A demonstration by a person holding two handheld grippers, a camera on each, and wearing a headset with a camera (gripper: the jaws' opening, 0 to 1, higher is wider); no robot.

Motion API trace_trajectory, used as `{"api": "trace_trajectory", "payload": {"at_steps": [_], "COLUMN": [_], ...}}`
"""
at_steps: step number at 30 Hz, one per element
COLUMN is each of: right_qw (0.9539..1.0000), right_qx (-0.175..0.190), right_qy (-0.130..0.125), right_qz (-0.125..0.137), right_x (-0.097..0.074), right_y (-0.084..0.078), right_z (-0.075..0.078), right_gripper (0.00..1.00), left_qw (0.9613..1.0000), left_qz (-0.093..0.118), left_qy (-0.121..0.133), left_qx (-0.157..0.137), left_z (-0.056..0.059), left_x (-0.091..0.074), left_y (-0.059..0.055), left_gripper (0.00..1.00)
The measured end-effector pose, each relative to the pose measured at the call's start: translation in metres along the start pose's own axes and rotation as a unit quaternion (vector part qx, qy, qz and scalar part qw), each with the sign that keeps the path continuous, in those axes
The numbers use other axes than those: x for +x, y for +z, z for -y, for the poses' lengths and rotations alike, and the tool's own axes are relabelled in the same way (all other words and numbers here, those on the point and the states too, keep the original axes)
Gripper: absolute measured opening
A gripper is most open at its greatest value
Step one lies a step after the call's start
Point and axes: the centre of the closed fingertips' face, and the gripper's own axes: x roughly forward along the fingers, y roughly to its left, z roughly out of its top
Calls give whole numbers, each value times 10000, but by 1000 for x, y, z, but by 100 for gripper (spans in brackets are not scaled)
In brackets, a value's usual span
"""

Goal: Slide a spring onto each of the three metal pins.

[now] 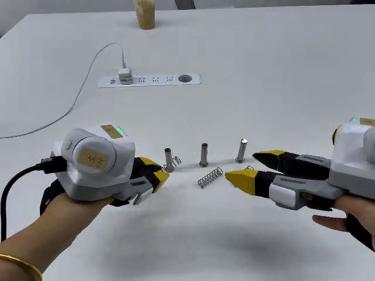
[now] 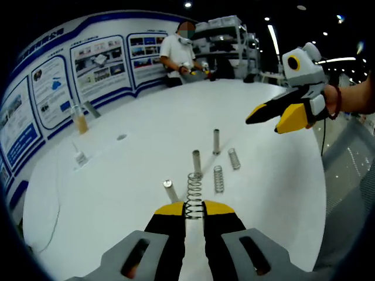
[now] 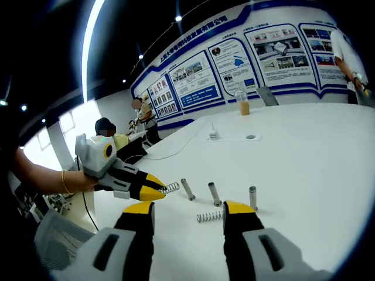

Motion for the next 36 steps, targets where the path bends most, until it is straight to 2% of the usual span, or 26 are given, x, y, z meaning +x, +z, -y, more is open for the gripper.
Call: {"api": "trace_trajectory", "payload": {"at_steps": [8,11,15,19,26,31,34,36], "right_qw": [9985,9959,9936,9888,9820,9783,9766,9757], "right_qx": [416,720,950,1276,1609,1779,1849,1875], "right_qy": [240,354,399,567,764,868,936,973], "right_qz": [257,412,453,524,621,610,575,576], "right_x": [16,23,30,35,41,45,45,46], "right_y": [14,21,23,27,31,31,30,30], "right_z": [-20,-28,-32,-39,-52,-59,-62,-64], "right_gripper": [45,43,40,36,31,26,22,19], "left_qw": [9976,9967,9949,9934,9885,9857,9824,9818], "left_qz": [624,752,948,1081,1429,1566,1722,1741], "left_qy": [114,143,129,140,105,130,119,100], "left_qx": [-275,-270,-314,-344,-490,-606,-709,-757], "left_z": [13,17,23,26,31,32,33,34], "left_x": [-17,-21,-26,-31,-38,-41,-43,-43], "left_y": [30,37,44,48,54,56,59,58], "left_gripper": [10,10,10,10,10,10,10,10]}}
